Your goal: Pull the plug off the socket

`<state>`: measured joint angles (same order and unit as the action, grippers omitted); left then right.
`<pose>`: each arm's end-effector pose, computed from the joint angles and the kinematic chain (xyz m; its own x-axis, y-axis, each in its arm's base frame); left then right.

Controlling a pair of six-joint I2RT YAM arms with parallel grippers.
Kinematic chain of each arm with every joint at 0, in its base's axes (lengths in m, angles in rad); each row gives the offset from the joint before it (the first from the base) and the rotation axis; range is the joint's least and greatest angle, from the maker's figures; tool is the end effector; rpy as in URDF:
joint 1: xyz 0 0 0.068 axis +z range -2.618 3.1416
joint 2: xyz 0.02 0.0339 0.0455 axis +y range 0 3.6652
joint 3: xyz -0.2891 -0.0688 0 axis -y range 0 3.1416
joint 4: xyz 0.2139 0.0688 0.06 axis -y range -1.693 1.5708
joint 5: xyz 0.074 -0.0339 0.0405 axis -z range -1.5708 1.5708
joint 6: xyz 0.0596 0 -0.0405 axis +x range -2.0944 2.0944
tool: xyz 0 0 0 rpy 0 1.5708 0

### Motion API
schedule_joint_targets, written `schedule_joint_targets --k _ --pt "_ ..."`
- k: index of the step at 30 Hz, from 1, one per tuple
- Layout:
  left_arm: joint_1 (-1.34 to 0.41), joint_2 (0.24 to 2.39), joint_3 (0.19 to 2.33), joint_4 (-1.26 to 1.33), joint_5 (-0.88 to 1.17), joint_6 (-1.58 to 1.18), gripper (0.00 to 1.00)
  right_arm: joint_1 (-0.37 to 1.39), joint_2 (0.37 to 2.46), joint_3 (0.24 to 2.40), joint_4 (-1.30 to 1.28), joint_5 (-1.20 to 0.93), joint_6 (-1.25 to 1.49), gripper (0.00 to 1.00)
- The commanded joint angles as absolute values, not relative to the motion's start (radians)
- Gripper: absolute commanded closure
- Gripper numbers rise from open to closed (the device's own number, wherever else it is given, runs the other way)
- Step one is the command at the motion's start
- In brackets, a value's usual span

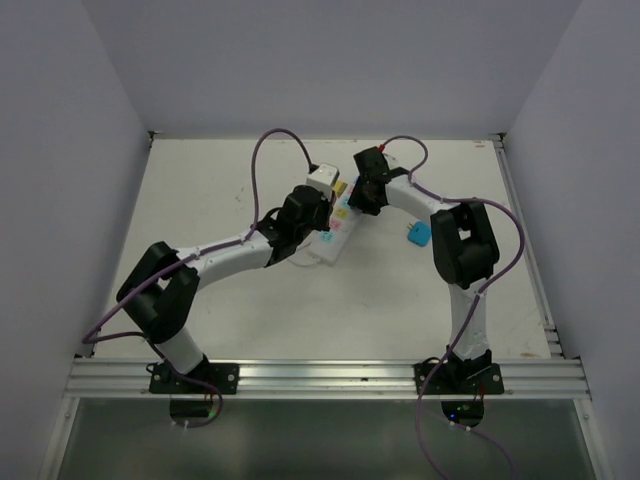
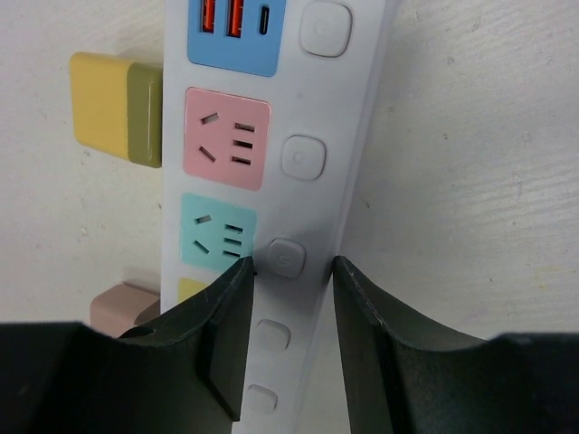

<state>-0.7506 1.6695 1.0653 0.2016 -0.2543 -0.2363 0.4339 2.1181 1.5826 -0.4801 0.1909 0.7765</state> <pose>0.2879 -0.2481 0.2775 -0.3935 0.0572 -0.9176 0.4102 0.9041 -0.1196 0.4175 0.1810 0.1902 -0.7757 0.3989 -0.4890 0.3106 0.9159 0.2544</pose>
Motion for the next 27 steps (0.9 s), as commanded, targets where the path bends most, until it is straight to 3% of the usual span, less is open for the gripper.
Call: schedule_joint_targets --k 1,11,19,27 --pt "-0.709 1.629 1.095 0.193 -0.290 -0.258 1.00 0.440 2.255 1.474 -0.660 0.229 0.742 0.57" --pt "-0.479 1.572 1.063 0.081 -0.250 -0.374 1.00 0.440 2.100 1.404 -0.537 0.176 0.698 0.48" --pt "-0.241 1.539 0.968 0.106 -0.109 -0.510 1.00 0.440 1.905 1.307 -0.425 0.089 0.626 0.23" --pt "-0.022 1.615 0.874 0.256 0.115 -0.656 1.00 0.442 1.703 1.160 -0.354 0.072 0.565 0.15"
